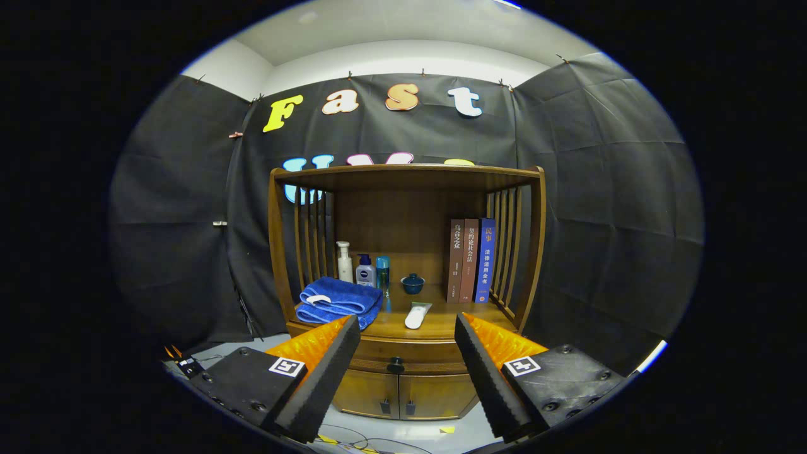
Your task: Pull open the drawer, take out the items inside it, and place them on the countertop above the cabinet.
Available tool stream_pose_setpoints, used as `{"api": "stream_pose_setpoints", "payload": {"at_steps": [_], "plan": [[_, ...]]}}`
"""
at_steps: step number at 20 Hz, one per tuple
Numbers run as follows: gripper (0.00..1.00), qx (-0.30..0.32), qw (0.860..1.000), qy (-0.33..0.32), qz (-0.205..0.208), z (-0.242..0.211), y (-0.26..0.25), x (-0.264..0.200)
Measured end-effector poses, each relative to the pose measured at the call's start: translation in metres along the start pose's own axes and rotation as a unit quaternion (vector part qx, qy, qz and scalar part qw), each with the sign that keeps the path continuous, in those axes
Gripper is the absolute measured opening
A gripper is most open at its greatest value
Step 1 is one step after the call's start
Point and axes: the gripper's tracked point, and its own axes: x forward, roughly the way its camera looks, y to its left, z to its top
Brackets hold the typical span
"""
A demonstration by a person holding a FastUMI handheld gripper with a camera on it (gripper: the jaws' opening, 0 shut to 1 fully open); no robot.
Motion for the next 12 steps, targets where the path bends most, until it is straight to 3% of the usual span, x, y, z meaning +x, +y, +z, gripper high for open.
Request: {"api": "stream_pose_setpoints", "payload": {"at_steps": [12], "plan": [[0.99, 0.011, 1.000, 0.007, -0.014, -0.009, -0.013, 0.005]]}}
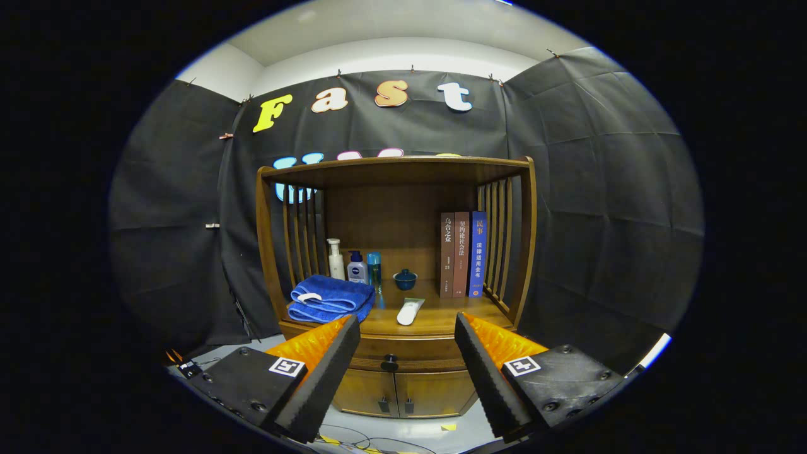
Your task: Pull open the drawer, take out the items inside it, and place them on the countertop above the cabinet.
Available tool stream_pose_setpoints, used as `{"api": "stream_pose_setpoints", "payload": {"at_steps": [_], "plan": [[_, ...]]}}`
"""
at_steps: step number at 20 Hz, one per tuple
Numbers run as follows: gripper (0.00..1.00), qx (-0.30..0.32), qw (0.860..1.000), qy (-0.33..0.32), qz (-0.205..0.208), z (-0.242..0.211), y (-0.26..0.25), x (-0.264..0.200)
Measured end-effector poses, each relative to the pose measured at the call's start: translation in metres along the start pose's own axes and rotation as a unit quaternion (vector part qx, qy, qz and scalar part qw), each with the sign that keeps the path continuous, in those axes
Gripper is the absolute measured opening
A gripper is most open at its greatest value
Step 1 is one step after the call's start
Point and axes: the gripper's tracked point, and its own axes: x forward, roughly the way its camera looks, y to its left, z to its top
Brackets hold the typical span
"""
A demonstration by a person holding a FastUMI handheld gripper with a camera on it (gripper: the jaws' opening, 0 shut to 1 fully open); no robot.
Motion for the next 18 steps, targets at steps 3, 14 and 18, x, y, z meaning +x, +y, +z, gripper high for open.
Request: {"api": "stream_pose_setpoints", "payload": {"at_steps": [3, 14, 18], "plan": [[0.99, -0.001, 1.000, 0.003, -0.004, -0.0018, -0.0036, 0.0007], [0.99, -0.003, 1.000, 0.005, -0.007, -0.0020, -0.0056, 0.0023], [0.99, 0.002, 1.000, 0.003, -0.006, -0.0009, -0.0071, 0.0020]]}}
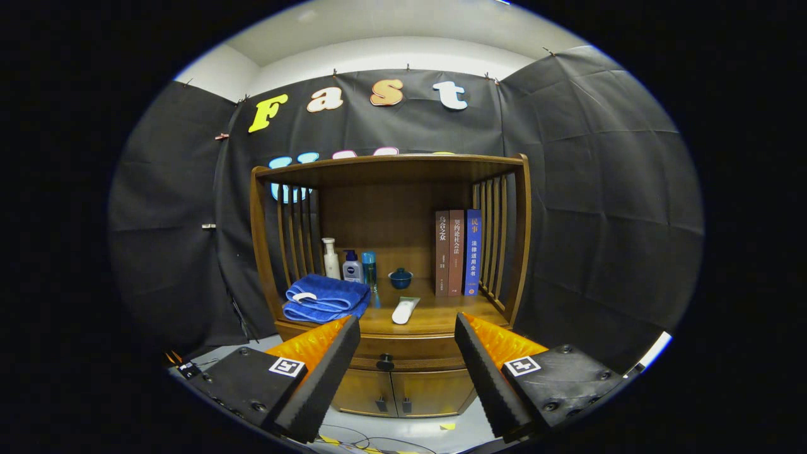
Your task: Pull open the drawer, take out the items inside it, and place them on the countertop above the cabinet.
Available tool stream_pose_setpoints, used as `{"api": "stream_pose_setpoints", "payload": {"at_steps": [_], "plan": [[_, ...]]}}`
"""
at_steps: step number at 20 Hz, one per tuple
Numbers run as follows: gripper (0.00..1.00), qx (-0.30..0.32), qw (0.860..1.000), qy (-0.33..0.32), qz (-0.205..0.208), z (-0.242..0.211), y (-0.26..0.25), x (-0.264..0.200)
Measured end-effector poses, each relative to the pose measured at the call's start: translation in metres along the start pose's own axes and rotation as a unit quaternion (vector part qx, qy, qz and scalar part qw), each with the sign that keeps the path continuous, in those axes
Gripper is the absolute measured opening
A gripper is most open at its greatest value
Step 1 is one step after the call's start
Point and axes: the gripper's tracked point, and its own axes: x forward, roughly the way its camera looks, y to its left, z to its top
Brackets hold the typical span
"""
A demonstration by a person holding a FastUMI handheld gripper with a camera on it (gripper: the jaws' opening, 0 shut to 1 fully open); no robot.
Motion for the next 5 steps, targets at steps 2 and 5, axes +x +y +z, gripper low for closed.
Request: {"api": "stream_pose_setpoints", "payload": {"at_steps": [2, 5], "plan": [[0.99, -0.002, 1.000, 0.000, -0.001, -0.0007, -0.0012, 0.0001], [0.99, -0.005, 1.000, 0.003, -0.001, -0.0005, -0.0017, -0.0003]]}}
